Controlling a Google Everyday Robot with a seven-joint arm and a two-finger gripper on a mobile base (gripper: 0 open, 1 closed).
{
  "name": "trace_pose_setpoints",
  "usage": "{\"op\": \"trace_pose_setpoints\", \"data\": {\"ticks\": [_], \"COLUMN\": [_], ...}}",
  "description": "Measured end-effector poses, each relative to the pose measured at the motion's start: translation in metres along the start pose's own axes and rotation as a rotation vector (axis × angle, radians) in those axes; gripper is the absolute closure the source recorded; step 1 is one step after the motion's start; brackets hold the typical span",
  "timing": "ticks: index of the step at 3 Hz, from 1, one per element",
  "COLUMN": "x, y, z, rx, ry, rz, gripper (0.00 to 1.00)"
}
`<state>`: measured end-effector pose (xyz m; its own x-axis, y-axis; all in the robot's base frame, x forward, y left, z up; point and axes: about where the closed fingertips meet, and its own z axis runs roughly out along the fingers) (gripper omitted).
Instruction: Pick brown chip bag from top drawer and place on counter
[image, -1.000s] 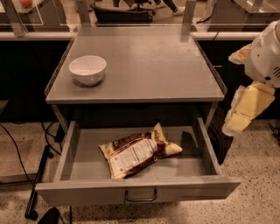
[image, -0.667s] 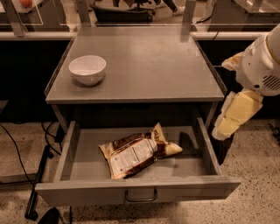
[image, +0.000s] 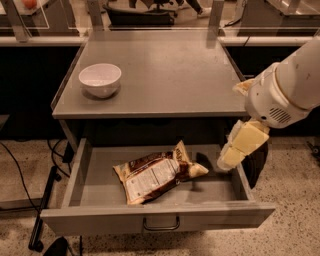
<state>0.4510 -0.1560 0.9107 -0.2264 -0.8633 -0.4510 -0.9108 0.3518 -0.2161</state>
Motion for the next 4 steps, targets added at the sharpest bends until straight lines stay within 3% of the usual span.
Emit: {"op": "trace_pose_setpoints", "data": {"ticks": [2,3,4], "x": [-0.010,-0.010,-0.012], "y": [0.016,0.022,0.028], "z": [0.037,0.054,0.075], "rx": [-0.014,-0.020,-0.020], "ry": [-0.036,-0.033,-0.033], "rz": [-0.003,-0.008,-0.002], "gripper": [0.49,0.45,0.33]}}
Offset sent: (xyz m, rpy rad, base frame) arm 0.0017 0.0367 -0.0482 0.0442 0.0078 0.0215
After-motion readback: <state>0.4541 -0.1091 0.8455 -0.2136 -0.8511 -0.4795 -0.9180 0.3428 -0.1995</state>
